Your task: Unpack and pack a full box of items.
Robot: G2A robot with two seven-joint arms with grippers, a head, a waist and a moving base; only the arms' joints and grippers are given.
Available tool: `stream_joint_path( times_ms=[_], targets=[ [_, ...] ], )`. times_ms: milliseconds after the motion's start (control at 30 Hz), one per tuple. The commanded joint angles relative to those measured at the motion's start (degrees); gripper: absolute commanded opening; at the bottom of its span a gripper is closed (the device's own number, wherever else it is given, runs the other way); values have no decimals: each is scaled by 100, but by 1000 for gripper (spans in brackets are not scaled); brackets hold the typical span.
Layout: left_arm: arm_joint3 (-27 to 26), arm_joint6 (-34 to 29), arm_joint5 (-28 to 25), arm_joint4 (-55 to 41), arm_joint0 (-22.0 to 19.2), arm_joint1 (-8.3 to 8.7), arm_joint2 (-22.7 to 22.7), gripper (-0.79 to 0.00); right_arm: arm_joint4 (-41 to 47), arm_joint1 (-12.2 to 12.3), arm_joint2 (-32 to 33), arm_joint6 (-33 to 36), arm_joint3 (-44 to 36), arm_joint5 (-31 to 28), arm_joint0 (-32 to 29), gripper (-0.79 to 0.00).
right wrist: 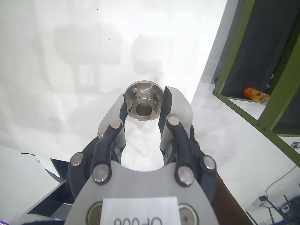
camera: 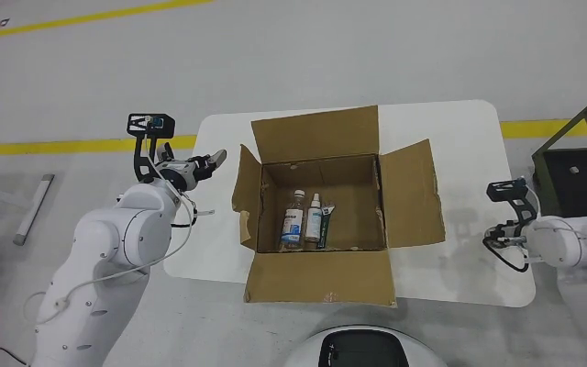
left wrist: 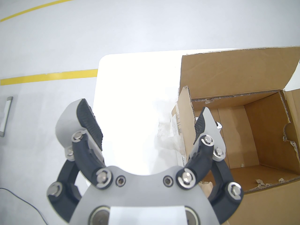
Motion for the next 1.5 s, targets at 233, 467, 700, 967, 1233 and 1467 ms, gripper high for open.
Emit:
stream_joint_path(
  times_ms=[233, 467, 700, 967, 1233, 1467],
  targets=[
    [0, 0, 0, 0, 0, 0, 0, 0, -22, 1, -67, -41, 61, 75, 23, -453],
    [0, 0, 0, 0, 0, 0, 0, 0, -17, 5, -65, -79, 89, 143, 36, -499],
    [0, 0, 0, 0, 0, 0, 0, 0, -18, 6, -104, -110, 156, 148, 29, -529],
    [0, 0, 0, 0, 0, 0, 0, 0, -21, 11, -133, -140, 220, 143, 34, -785],
    [0, 0, 0, 0, 0, 0, 0, 0, 399, 26, 255, -177, -208, 348, 79, -785],
    [0, 0, 0, 0, 0, 0, 0, 0, 2473, -9, 1308, -295, -630, 1130, 334, -785]
  ],
)
